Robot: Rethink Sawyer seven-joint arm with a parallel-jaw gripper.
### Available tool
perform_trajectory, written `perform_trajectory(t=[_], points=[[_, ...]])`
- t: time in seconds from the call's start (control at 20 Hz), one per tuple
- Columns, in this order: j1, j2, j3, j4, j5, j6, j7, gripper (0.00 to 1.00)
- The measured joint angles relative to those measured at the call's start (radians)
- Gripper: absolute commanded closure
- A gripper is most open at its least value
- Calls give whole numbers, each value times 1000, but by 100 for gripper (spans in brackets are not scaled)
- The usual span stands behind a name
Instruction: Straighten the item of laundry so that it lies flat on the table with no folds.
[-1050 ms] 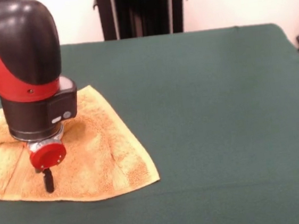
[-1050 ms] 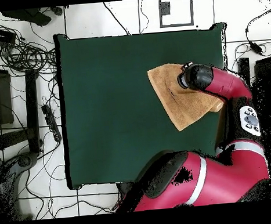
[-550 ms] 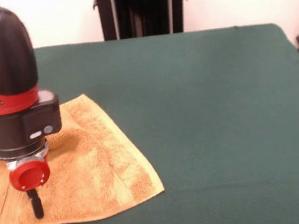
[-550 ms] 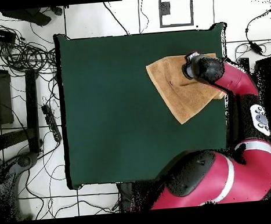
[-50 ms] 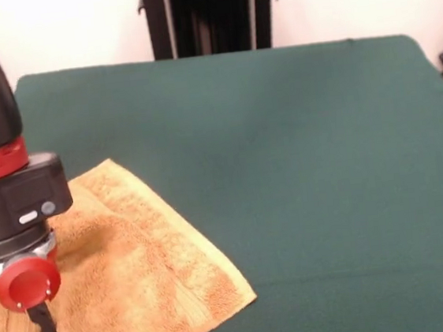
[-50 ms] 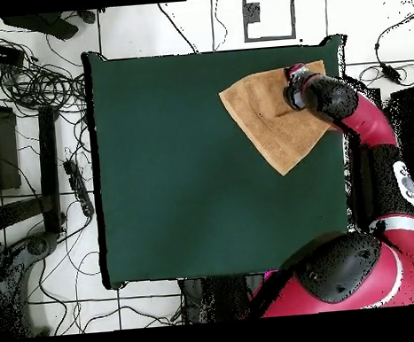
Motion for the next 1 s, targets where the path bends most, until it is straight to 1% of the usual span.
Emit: perform_trajectory(t=[0.15, 0.25, 0.35, 0.4, 0.45, 0.55, 0.7, 0.9, 1.0], points=[[-34, 25, 82, -8, 5, 0, -77, 0], [-26, 26, 75, -11, 14, 4, -88, 0], [23, 11, 4, -25, 16, 35, -76, 0], [88, -8, -84, -40, 12, 90, -50, 0], [119, -17, -124, -47, 9, 124, -38, 0], [212, -45, -238, -65, -2, 263, 5, 0], [288, -73, -325, -88, -19, 434, 36, 0], [333, -110, -389, -97, -44, 586, 42, 0], [351, -156, -444, -106, -68, 710, 42, 0]])
